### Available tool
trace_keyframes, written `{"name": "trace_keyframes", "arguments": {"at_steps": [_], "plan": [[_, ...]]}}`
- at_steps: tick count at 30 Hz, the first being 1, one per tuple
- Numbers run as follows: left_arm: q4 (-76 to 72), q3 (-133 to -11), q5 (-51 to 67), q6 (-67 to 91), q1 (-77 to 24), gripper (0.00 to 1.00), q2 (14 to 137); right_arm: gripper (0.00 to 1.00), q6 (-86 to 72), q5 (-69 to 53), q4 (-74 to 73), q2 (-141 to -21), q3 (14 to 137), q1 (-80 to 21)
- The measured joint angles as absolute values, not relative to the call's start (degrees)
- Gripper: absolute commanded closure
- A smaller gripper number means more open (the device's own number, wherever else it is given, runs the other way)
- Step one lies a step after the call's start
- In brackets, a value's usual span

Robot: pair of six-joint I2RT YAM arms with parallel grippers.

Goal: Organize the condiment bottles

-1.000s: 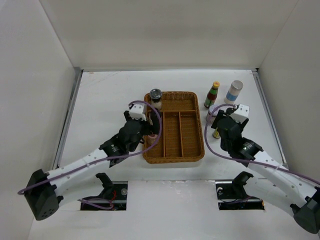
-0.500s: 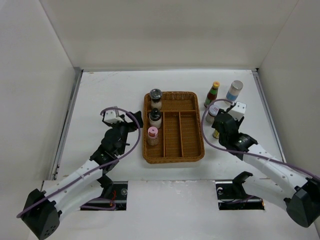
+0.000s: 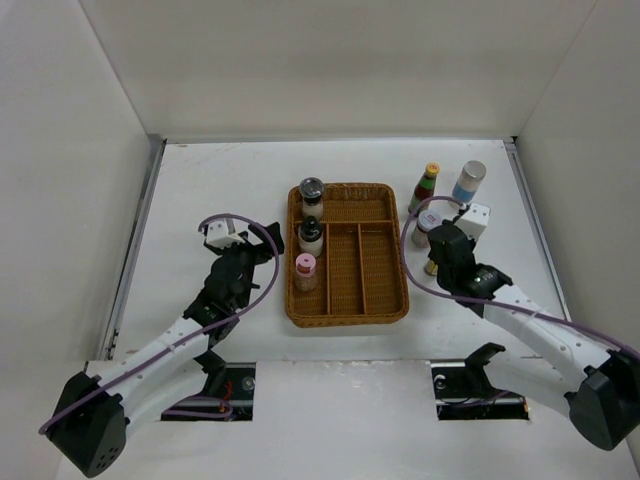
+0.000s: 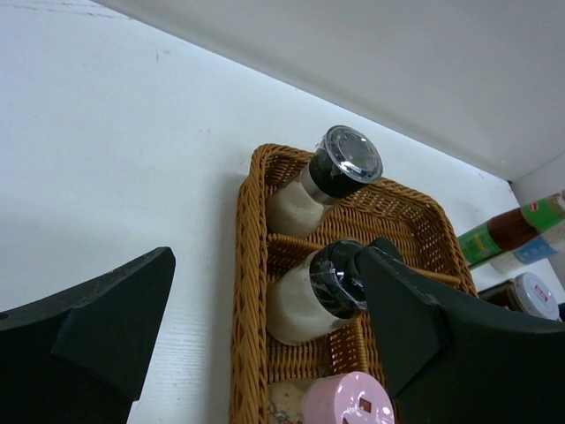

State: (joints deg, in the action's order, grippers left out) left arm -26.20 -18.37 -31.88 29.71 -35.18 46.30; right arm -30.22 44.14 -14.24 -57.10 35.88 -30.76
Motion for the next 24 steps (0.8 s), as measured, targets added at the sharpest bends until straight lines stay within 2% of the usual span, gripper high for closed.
{"name": "trace_keyframes", "arguments": {"at_steps": [4,9,16,20,24], "plan": [[-27.1,-17.5,-31.7,30.8,-33.7,0.14,46.4,0.84,-28.4,46.4,-16.6,-55.9,38.7,-35.2],[-27.8,-16.8,-31.6,32.1,-32.4,0.14,47.0,0.83,-23.6,46.9,-12.8,-60.2,51.2,-41.4],[-28.4,-15.5,-31.3,33.2,-31.5,0.14,47.3,0.84,-18.3,39.6,2.8,-81.3,65.9,-41.6],[-28.6,-14.7,-31.3,33.5,-31.3,0.14,47.3,0.84,-15.4,35.9,5.3,-94.1,72.8,-41.6],[-28.9,-14.7,-31.2,33.6,-31.1,0.14,47.4,0.84,-13.9,33.4,5.6,-101.9,76.7,-41.6]]}}
